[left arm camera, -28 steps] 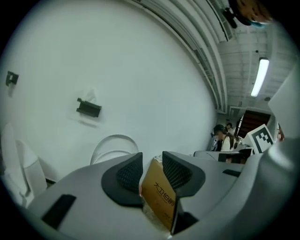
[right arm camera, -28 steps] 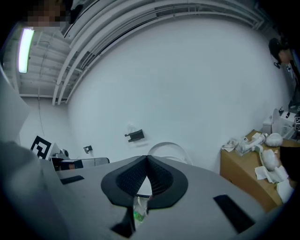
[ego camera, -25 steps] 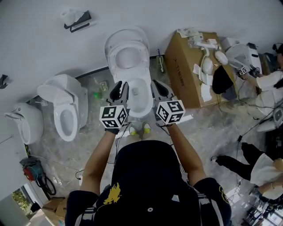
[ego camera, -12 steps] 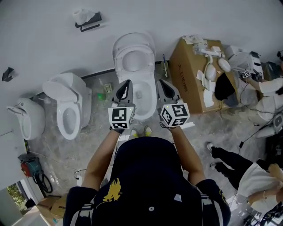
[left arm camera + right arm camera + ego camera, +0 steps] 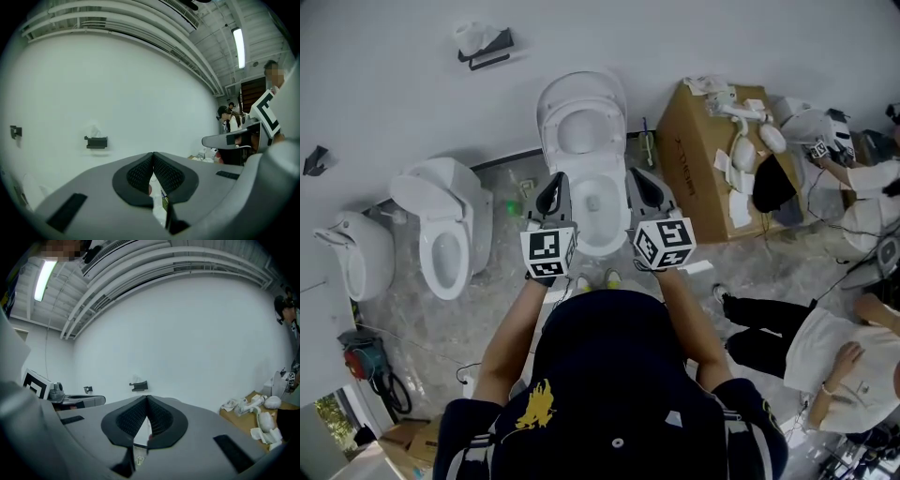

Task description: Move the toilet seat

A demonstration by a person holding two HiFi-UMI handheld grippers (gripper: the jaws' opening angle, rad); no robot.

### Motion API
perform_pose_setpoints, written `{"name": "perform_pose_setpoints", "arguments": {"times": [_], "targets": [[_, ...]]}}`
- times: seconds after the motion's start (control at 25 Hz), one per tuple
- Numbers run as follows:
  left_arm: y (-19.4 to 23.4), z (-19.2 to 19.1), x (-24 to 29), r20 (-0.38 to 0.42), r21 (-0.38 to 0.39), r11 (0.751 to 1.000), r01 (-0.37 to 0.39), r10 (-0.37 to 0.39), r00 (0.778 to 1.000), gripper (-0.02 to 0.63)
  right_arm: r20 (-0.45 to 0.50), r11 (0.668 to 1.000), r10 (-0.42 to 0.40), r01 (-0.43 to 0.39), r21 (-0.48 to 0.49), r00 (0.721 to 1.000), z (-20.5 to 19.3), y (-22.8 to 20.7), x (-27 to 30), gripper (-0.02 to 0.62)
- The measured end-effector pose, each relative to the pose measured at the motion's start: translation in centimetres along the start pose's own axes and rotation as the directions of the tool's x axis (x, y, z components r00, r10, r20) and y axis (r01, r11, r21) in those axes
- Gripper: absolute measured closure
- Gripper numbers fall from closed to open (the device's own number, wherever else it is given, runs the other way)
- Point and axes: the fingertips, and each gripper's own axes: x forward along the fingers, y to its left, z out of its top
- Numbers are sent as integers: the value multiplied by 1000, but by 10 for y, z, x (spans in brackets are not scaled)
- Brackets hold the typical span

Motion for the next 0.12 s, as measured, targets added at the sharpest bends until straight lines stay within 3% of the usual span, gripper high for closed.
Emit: {"name": "perform_pose_setpoints", "arguments": {"times": [0.12], "targets": [[-2, -2, -2, -6, 6, 1000, 2, -2, 1000, 587, 2, 1000, -1, 1, -3, 1000, 0, 1, -3, 569]]}}
